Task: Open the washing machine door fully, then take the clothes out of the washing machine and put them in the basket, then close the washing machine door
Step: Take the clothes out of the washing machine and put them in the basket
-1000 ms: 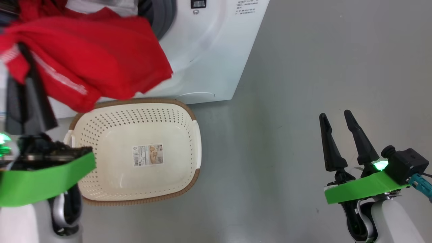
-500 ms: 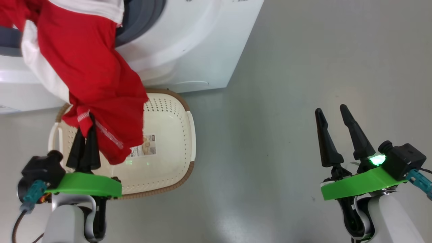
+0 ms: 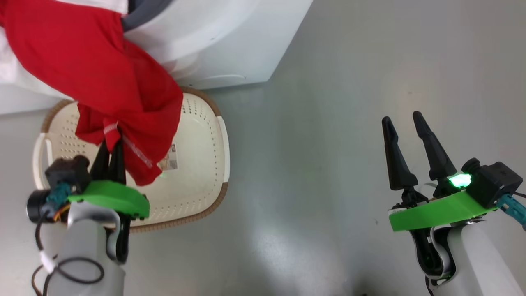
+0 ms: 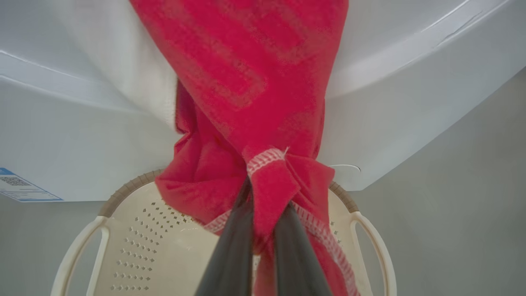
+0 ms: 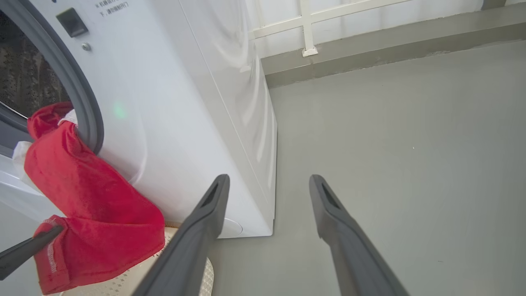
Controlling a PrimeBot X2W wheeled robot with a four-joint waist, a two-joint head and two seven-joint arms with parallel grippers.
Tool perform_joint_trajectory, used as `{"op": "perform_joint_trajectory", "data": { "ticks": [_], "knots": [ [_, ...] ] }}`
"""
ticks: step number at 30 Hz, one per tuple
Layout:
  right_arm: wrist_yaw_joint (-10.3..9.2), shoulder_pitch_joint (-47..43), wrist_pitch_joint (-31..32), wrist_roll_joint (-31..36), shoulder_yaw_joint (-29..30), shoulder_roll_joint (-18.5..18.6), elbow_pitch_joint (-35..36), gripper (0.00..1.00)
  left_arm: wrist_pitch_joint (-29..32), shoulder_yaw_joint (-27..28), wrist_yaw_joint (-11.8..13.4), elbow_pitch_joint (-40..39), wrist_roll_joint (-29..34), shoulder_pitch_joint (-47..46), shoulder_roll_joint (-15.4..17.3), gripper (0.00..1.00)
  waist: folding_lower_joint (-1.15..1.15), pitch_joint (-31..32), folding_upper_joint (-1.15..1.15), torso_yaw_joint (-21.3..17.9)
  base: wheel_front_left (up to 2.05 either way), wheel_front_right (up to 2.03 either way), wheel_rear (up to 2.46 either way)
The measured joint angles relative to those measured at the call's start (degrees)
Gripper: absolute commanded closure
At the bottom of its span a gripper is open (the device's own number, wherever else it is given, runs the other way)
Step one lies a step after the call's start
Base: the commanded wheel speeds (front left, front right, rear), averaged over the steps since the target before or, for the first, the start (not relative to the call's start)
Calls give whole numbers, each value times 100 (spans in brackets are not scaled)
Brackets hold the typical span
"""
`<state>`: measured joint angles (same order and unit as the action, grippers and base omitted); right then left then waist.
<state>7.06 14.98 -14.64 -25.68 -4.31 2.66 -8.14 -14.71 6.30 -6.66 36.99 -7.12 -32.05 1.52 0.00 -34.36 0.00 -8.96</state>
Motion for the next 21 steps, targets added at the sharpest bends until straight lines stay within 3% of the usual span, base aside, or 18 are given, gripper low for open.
{"op": "perform_joint_trajectory", "data": {
  "ticks": [14, 15, 16, 17, 18, 20, 21],
  "knots": [
    [0, 332, 0, -156, -16, 0, 85, 0, 0, 11, -43, 1128, 313, -876, 123, 100, 0, -639, 0, -126, 0, 0, 0],
    [0, 353, 0, -156, -16, 0, 91, 0, 0, 11, -44, 1157, 313, -916, 124, 87, 0, -674, 0, -131, 0, 0, 0],
    [0, 369, 0, -155, -14, 0, 93, 0, 0, 14, -44, 1167, 313, -952, 125, 64, 0, -708, 0, -135, 0, 0, 0],
    [0, 393, 0, -155, -11, 0, 93, 0, 0, 23, -44, 1170, 313, -985, 125, 50, 0, -739, 0, -136, 0, 0, 0],
    [0, 409, 0, -155, -8, 1, 103, 0, 0, 31, -43, 1173, 313, -1024, 124, 25, 0, -765, 0, -136, 0, 0, 0],
    [0, 408, 0, -155, -1, 0, 110, 0, 0, 44, -43, 1166, 313, -1071, 123, 4, 0, -800, 0, -124, 0, 0, 0],
    [0, 408, 0, -155, 7, 1, 110, 0, 0, 45, -43, 1165, 313, -1074, 119, 0, 0, -806, 0, -113, 0, 0, 0]
  ]
}}
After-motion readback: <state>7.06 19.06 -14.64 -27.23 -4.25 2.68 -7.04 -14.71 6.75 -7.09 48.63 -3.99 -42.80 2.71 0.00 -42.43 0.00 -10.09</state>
